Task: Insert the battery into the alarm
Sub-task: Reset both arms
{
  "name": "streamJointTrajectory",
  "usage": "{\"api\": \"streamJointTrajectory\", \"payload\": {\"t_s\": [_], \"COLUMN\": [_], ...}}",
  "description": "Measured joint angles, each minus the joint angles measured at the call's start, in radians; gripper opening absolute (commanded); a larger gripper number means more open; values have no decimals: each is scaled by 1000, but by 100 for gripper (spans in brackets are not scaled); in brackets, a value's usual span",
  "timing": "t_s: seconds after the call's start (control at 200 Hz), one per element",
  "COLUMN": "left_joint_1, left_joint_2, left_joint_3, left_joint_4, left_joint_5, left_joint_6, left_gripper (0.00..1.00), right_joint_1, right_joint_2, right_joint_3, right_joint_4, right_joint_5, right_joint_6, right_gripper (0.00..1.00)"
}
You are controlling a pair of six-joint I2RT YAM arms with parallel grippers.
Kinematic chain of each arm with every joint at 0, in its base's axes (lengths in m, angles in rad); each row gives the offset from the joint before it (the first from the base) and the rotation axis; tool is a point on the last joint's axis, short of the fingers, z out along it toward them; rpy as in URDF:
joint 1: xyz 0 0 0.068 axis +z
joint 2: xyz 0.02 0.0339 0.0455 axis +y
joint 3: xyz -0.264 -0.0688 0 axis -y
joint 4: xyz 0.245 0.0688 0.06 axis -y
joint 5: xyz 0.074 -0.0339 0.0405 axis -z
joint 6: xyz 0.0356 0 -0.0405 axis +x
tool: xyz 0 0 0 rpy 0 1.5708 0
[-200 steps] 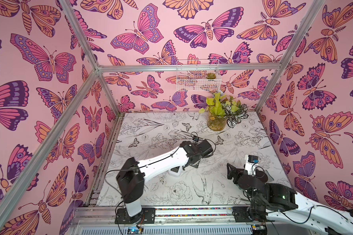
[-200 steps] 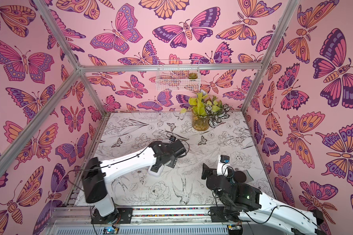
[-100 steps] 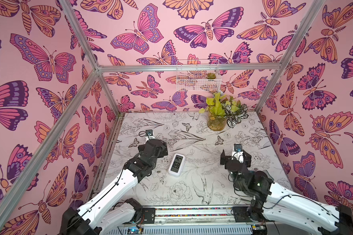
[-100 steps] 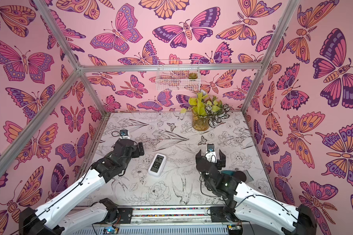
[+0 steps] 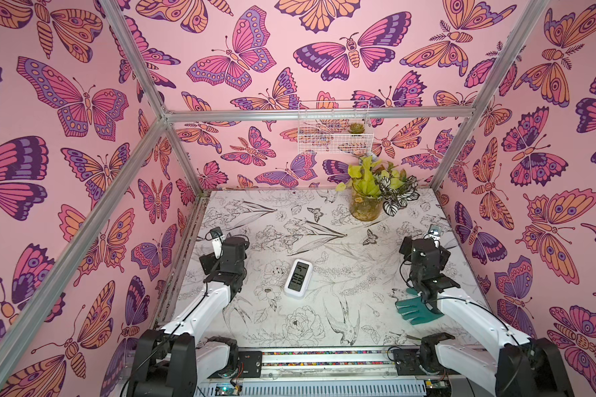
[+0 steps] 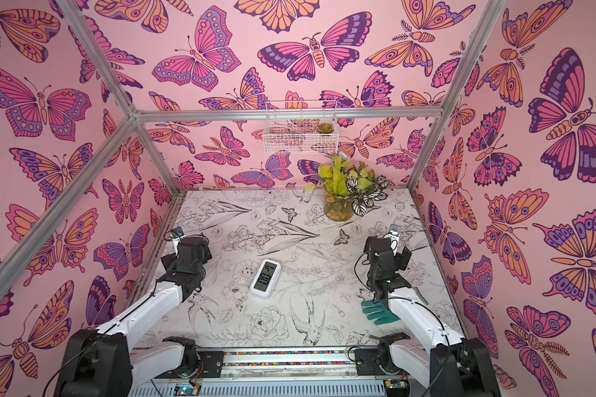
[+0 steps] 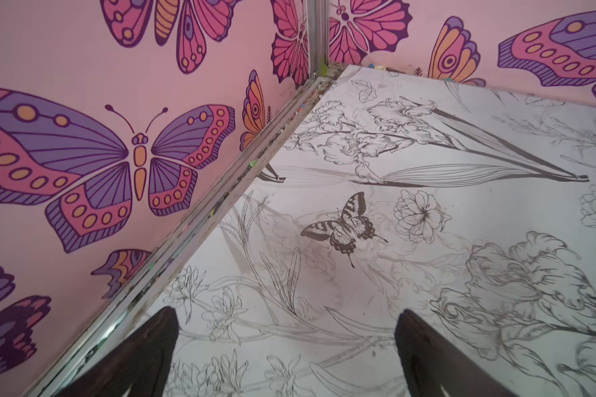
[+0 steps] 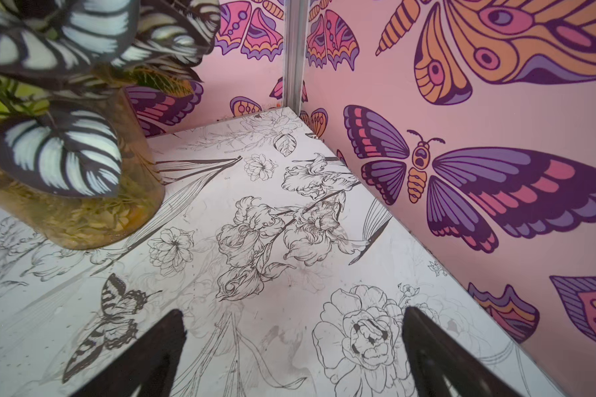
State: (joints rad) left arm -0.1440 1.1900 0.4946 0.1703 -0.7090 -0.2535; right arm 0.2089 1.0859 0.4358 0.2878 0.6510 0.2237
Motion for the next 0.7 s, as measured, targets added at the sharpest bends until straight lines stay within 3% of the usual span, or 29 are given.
{"api": "streamJointTrajectory", "payload": {"t_s": [0.155, 0.3, 0.696], "left_joint_1": [2, 14, 45], "left_joint_2": [147, 186, 231], "left_joint_3": [-89, -108, -87], "left_joint_4": [229, 410, 534], "left_joint_5": [-19, 22, 169], "left_joint_6": [114, 198, 325], "left_gripper": [100, 100, 100], "right_joint_1": [0, 0, -16], "right_joint_2": [116, 214, 364], "right_joint_3": [-40, -35, -78], "right_joint_4": [86, 141, 504], "right_joint_5": [-27, -40, -159], "right_joint_6": [-51, -93, -211], "right_gripper": [99, 99, 99]}}
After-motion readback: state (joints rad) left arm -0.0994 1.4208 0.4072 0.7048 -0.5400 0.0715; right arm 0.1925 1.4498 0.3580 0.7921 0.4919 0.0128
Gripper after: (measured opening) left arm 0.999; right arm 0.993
